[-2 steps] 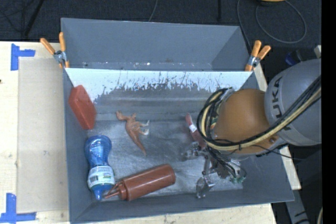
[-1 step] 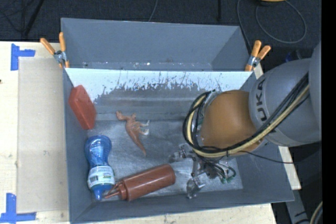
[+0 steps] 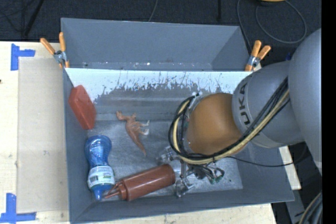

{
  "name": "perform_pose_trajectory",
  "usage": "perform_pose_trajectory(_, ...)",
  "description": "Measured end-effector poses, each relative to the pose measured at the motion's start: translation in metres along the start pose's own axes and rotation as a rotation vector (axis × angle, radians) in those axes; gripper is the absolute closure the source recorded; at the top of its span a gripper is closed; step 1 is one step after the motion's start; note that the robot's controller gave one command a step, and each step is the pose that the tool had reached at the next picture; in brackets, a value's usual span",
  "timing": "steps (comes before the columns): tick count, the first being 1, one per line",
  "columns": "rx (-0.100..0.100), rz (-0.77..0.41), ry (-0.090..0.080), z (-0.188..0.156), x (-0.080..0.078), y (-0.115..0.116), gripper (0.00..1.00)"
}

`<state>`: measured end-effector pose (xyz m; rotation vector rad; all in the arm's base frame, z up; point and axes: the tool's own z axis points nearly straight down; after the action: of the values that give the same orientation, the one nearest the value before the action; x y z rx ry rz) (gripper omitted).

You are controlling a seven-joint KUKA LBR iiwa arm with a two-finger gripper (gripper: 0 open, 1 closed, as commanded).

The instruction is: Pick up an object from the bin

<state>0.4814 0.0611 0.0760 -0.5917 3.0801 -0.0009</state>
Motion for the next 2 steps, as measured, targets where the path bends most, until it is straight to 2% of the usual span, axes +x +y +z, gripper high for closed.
perform_pose_trajectory(1,0.002,0.082,-0.004,0.0017,-0.0152,0.0461,1.0)
perform_pose_trajectory(2,0.003,0.082,-0.004,0.0017,-0.0152,0.0462,1.0)
